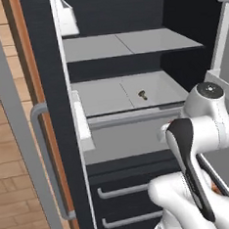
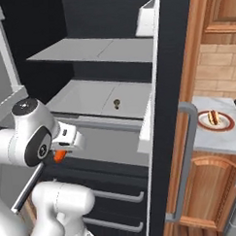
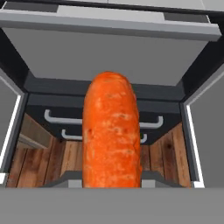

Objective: Place the cold items (carrot and mushroom) from the fridge in one tupperware on the dining counter. Place the warm items (kebab skewer and hot dog) in the stove area in another tupperware.

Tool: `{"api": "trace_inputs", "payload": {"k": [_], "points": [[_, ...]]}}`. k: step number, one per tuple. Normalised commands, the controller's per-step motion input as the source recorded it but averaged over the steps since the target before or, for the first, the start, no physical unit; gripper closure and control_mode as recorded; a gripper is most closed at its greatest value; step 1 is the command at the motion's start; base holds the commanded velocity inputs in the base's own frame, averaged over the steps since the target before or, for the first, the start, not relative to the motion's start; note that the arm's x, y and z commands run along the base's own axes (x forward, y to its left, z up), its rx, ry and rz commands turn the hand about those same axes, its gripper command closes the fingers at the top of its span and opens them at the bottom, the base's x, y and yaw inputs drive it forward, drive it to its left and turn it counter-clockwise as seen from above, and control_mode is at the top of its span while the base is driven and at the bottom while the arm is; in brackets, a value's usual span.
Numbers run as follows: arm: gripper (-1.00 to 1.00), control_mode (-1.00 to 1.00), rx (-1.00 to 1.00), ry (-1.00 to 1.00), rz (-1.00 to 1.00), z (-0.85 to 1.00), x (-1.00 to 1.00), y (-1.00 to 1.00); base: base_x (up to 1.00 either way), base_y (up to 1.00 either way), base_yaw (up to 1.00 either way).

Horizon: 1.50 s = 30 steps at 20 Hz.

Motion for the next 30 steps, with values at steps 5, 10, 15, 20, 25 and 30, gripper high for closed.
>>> {"api": "trace_inputs", "payload": {"k": [5, 10, 15, 20, 25, 30], "points": [[1.0, 1.0, 0.0, 0.0, 0.0, 0.0, 0.0, 0.0, -0.67, -0.1, 0.26], [1.0, 1.0, 0.0, 0.0, 0.0, 0.0, 0.0, 0.0, -0.67, -0.05, 0.59], [1.0, 1.0, 0.0, 0.0, 0.0, 0.0, 0.0, 0.0, -0.99, -0.2, 0.76], [1.0, 1.0, 0.0, 0.0, 0.0, 0.0, 0.0, 0.0, -0.87, -0.02, 0.78], [1.0, 1.0, 0.0, 0.0, 0.0, 0.0, 0.0, 0.0, -0.32, 0.0, 0.99], [1.0, 1.0, 0.0, 0.0, 0.0, 0.0, 0.0, 0.0, -0.13, 0.0, 0.95]]}}
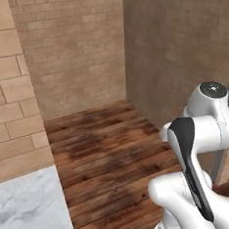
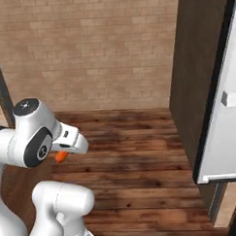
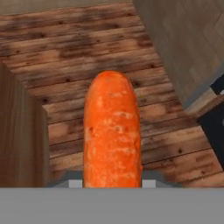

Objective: Place the cold items (carrot and mushroom) from the fridge in one tupperware on the dining counter. Place the warm items (kebab skewer and hot dog) in the stove area in another tupperware.

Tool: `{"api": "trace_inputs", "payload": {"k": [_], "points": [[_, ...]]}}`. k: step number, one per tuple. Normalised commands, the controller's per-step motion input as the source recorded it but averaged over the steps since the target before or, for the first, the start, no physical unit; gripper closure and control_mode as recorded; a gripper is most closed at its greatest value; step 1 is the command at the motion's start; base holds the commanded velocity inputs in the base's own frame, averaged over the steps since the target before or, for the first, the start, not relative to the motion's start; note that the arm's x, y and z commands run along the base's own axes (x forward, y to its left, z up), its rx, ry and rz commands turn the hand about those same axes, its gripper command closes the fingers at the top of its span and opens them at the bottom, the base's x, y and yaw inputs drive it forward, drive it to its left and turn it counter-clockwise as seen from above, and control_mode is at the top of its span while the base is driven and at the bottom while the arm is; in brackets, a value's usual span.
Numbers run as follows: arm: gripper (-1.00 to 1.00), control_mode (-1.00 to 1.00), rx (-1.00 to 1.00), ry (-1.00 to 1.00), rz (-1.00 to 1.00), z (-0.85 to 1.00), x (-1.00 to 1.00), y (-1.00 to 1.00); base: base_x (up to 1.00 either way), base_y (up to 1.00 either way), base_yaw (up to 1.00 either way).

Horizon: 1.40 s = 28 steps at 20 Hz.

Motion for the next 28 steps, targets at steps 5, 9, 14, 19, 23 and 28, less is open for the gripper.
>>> {"api": "trace_inputs", "payload": {"k": [5, 9, 14, 19, 23, 28], "points": [[1.0, 1.0, 0.0, 0.0, 0.0, 0.0, 0.0, 0.0, -0.02, 0.0, 0.6], [1.0, 1.0, 0.0, 0.0, 0.0, 0.0, 0.0, 0.0, 0.1, 0.0, -0.02], [1.0, 1.0, 0.0, 0.0, 0.0, 0.0, 0.0, 0.0, 0.84, 0.0, -0.13], [1.0, 1.0, 0.0, 0.0, 0.0, 0.0, 0.0, 0.0, 1.0, 0.01, -0.04], [1.0, 1.0, 0.0, 0.0, 0.0, 0.0, 0.0, 0.0, 1.0, 0.03, 0.0], [1.0, 1.0, 0.0, 0.0, 0.0, 0.0, 0.0, 0.0, 1.0, 0.0, 0.0]]}}
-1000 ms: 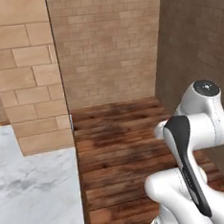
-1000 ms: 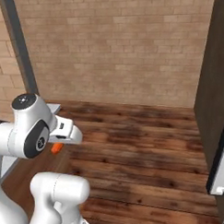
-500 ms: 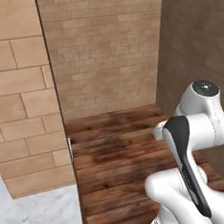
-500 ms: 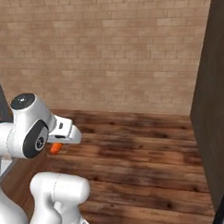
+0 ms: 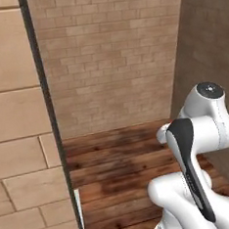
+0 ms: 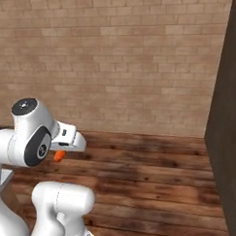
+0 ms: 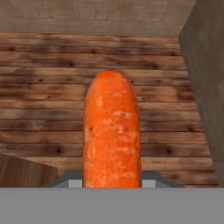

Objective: Place the cold items (carrot and mushroom) from the fridge in one tupperware on the dining counter. Place the warm items (kebab skewer and hot dog) in the stove area in another tupperware.

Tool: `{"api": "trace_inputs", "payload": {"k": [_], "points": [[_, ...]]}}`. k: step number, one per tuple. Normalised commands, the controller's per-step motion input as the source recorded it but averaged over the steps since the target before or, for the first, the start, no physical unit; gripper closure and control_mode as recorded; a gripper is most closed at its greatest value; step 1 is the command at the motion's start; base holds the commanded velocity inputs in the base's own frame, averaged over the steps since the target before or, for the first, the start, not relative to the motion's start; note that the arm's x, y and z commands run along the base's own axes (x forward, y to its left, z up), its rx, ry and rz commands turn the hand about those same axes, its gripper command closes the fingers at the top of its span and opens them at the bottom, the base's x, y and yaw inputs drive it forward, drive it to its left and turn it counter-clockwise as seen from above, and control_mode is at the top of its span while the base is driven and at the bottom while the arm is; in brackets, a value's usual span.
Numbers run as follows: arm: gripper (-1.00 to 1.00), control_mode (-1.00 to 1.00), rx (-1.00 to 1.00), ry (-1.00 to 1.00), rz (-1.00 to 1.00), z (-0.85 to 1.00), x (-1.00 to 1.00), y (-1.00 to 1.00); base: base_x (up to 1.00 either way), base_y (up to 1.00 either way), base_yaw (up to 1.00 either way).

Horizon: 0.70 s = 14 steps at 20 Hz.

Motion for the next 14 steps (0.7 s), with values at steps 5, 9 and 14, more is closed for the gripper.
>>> {"api": "trace_inputs", "payload": {"k": [5, 9, 14], "points": [[1.0, 1.0, 0.0, 0.0, 0.0, 0.0, 0.0, 0.0, 1.0, 0.0, 0.07], [1.0, 1.0, 0.0, 0.0, 0.0, 0.0, 0.0, 0.0, 1.0, -0.02, 0.34], [1.0, 1.0, 0.0, 0.0, 0.0, 0.0, 0.0, 0.0, 1.0, 0.0, 0.54]]}}
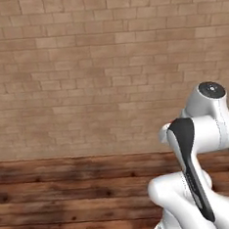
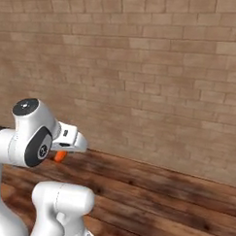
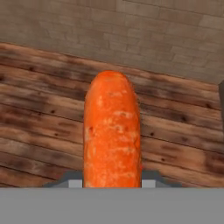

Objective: Place the cold items (carrot and mushroom) from the fridge in one tupperware on the dining counter. Place the warm items (kebab skewer and hot dog) in the stove area in another tupperware.

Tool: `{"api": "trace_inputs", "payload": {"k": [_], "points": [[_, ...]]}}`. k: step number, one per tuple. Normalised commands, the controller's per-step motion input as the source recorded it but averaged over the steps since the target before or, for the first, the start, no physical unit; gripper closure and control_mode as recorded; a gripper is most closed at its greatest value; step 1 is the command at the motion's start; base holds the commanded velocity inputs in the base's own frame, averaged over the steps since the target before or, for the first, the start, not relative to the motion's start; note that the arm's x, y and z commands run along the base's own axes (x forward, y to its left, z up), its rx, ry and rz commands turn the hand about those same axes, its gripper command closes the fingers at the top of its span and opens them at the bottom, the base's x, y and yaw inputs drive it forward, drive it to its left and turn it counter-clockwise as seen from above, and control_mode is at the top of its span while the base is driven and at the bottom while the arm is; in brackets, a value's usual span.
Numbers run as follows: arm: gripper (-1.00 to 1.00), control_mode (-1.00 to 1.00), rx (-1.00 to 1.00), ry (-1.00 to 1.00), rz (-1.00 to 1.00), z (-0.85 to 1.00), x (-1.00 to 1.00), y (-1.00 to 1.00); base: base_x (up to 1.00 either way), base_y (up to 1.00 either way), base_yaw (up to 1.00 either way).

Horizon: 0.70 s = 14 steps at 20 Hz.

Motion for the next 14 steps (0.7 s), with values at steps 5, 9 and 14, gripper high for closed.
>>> {"api": "trace_inputs", "payload": {"k": [5, 9, 14], "points": [[1.0, 1.0, 0.0, 0.0, 0.0, 0.0, 0.0, 0.0, 1.0, -0.13, 0.62], [1.0, 1.0, 0.0, 0.0, 0.0, 0.0, 0.0, 0.0, 0.69, -0.14, 0.82], [1.0, 1.0, 0.0, 0.0, 0.0, 0.0, 0.0, 0.0, 0.44, -0.22, 0.88]]}}
